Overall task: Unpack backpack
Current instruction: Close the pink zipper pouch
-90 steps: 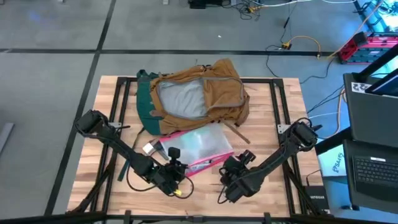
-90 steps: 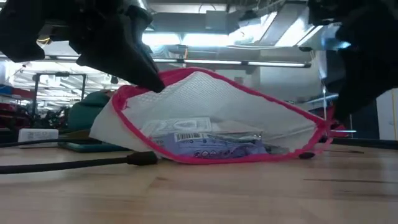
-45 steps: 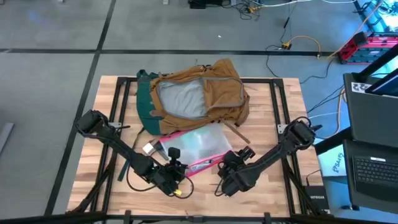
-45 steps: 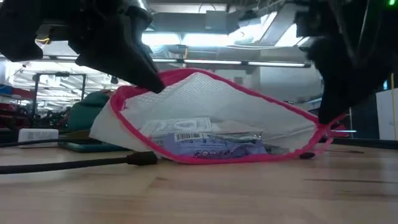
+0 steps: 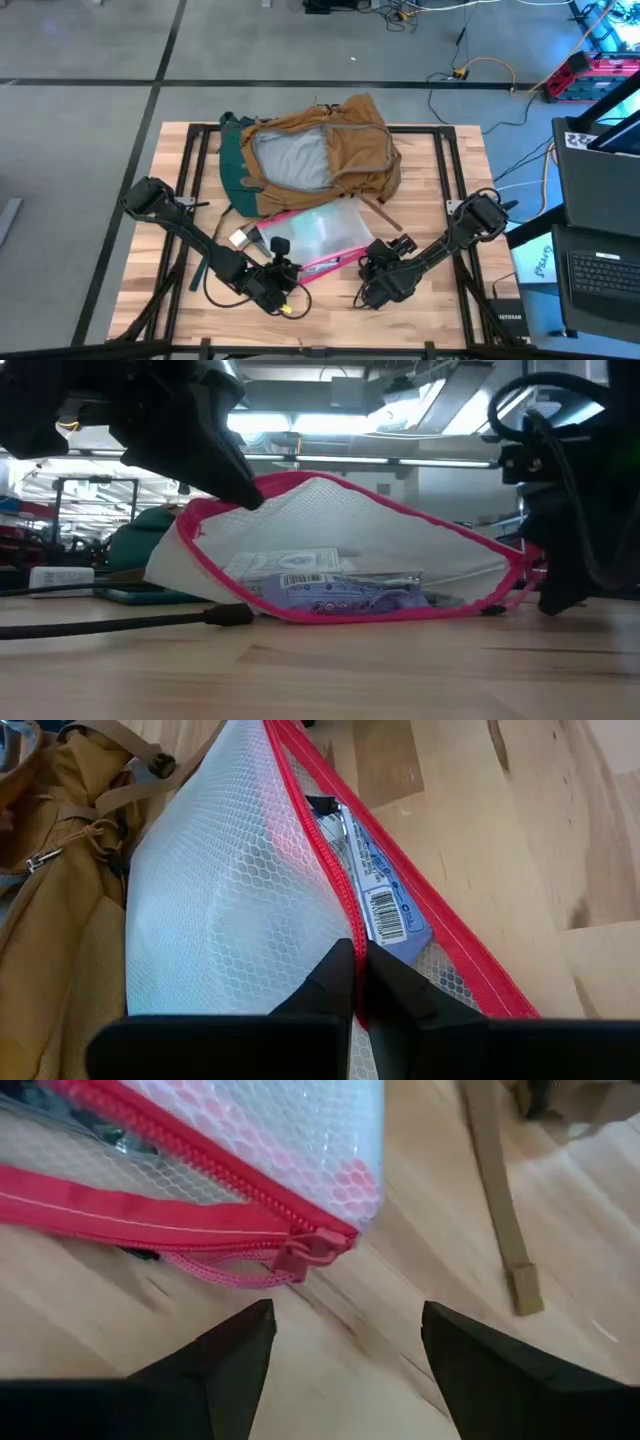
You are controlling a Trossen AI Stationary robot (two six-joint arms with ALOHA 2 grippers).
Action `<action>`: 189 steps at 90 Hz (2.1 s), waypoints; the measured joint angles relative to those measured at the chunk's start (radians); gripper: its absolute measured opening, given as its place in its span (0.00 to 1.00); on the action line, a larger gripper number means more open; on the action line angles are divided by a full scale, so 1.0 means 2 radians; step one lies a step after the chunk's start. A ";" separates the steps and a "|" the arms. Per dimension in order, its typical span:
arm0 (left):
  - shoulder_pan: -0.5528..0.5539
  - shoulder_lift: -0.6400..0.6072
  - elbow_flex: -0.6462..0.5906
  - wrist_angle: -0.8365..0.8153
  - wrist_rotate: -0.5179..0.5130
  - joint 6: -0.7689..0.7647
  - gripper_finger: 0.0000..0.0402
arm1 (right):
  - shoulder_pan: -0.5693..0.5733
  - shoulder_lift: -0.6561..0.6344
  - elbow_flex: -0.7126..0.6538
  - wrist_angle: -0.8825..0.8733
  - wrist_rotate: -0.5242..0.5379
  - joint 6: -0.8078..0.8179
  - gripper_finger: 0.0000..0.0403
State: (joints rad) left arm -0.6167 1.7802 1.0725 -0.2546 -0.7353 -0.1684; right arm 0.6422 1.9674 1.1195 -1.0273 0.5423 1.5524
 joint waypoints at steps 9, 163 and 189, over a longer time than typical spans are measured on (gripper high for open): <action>0.000 0.000 0.000 0.000 0.000 0.000 0.00 | 0.000 -0.001 -0.007 0.012 0.008 -0.003 0.60; -0.004 0.000 0.000 -0.049 0.034 -0.037 0.00 | 0.087 0.001 -0.069 0.220 0.122 -0.033 0.34; -0.010 0.000 0.000 -0.052 0.042 -0.052 0.00 | 0.118 0.002 -0.070 0.235 0.149 -0.017 0.34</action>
State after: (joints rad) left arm -0.6372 1.7805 1.0718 -0.3580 -0.6506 -0.2729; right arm 0.8773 1.9717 0.9794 -0.5581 0.8411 1.5183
